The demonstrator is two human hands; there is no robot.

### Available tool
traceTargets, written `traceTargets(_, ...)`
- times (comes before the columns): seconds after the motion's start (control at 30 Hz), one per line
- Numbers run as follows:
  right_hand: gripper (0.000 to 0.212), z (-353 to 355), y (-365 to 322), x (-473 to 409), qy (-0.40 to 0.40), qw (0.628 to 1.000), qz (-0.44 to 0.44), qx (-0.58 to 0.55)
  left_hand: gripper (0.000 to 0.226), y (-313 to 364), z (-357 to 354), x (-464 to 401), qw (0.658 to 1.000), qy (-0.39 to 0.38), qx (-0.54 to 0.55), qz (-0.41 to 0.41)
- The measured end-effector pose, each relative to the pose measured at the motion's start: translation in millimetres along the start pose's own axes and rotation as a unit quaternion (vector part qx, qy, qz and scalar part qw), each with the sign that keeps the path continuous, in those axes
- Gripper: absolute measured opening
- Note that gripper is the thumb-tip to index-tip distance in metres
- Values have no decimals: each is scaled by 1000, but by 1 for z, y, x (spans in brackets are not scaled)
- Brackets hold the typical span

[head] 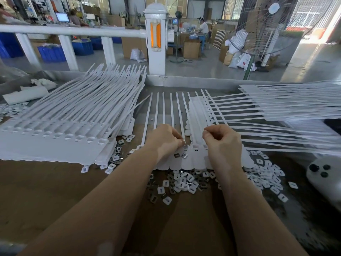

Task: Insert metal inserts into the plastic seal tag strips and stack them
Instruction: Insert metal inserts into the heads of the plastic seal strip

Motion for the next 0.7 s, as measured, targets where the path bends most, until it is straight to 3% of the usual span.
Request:
traceTargets(0.23, 8, -1, -1, 1, -5, 1000, 5, 4, 24, 0, 2, -1, 1000, 11, 6, 8)
traceTargets(0.5, 9, -2, -2, 2, -9, 1000, 6, 6, 4, -2, 7, -1, 1000, 12, 12, 4)
traceTargets(0.7, 9, -2, -1, 1, -9, 1000, -1, 3, 6, -2, 8, 0, 999, -2, -22, -24)
Point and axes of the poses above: each hand's wrist, its own x-axis away from the middle knuckle, its own z-axis out of the back of the hand, y = z × x, the point moved 6 cm from there along -x, towards the middle knuckle, and after that the axes turned 1 degree about y, right-handed, at the moved point
